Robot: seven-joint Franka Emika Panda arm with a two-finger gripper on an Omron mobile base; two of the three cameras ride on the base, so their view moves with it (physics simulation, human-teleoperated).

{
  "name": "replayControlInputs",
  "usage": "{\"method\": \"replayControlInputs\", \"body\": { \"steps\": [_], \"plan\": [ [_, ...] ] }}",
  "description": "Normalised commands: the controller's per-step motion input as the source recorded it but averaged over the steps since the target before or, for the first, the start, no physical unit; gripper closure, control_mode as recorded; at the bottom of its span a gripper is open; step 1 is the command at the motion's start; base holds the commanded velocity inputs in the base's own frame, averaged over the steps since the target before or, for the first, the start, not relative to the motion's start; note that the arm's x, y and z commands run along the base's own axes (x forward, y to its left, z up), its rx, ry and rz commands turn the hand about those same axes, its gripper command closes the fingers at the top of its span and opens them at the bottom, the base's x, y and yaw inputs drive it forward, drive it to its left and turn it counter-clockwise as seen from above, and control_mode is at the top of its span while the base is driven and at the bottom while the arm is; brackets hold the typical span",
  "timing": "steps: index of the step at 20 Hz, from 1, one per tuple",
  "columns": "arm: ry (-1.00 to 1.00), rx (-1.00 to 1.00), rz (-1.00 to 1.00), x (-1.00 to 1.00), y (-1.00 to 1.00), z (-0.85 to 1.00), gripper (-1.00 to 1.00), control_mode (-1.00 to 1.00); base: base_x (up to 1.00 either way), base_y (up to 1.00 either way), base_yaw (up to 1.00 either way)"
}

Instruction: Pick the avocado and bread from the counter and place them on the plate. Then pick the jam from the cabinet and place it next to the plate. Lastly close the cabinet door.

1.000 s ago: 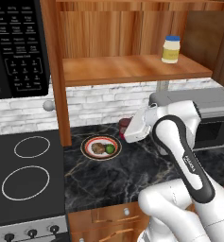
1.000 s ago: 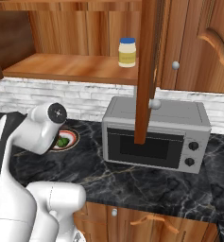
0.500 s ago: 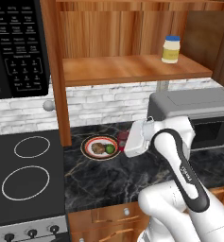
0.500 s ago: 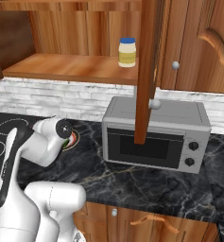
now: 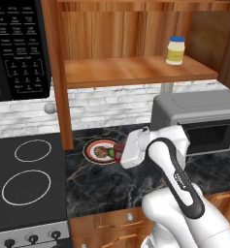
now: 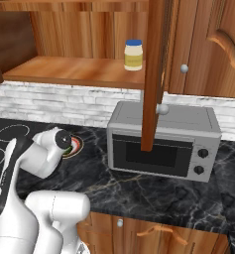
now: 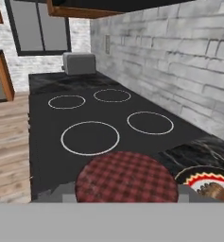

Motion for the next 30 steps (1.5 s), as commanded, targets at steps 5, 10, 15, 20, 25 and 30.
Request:
{"method": "replayControlInputs", "body": {
  "steps": [5,10,15,20,25,30],
  "plan": [
    [0.00,-0.01,0.06,0.05,0.00,-0.54,1.00,-1.00,0.00,0.00,0.00],
    [0.05,0.00,0.05,0.09,0.03,-0.56,1.00,-1.00,0.00,0.00,0.00],
    [-0.06,0.00,0.06,0.04,0.00,-0.63,1.00,-1.00,0.00,0.00,0.00],
    [-0.25,0.00,0.02,0.03,0.00,-0.55,1.00,-1.00,0.00,0.00,0.00],
    [-0.11,0.01,0.00,0.06,0.01,-0.57,1.00,-1.00,0.00,0.00,0.00],
    [0.00,0.03,0.00,0.02,0.09,-0.64,1.00,-1.00,0.00,0.00,0.00]
  ]
}}
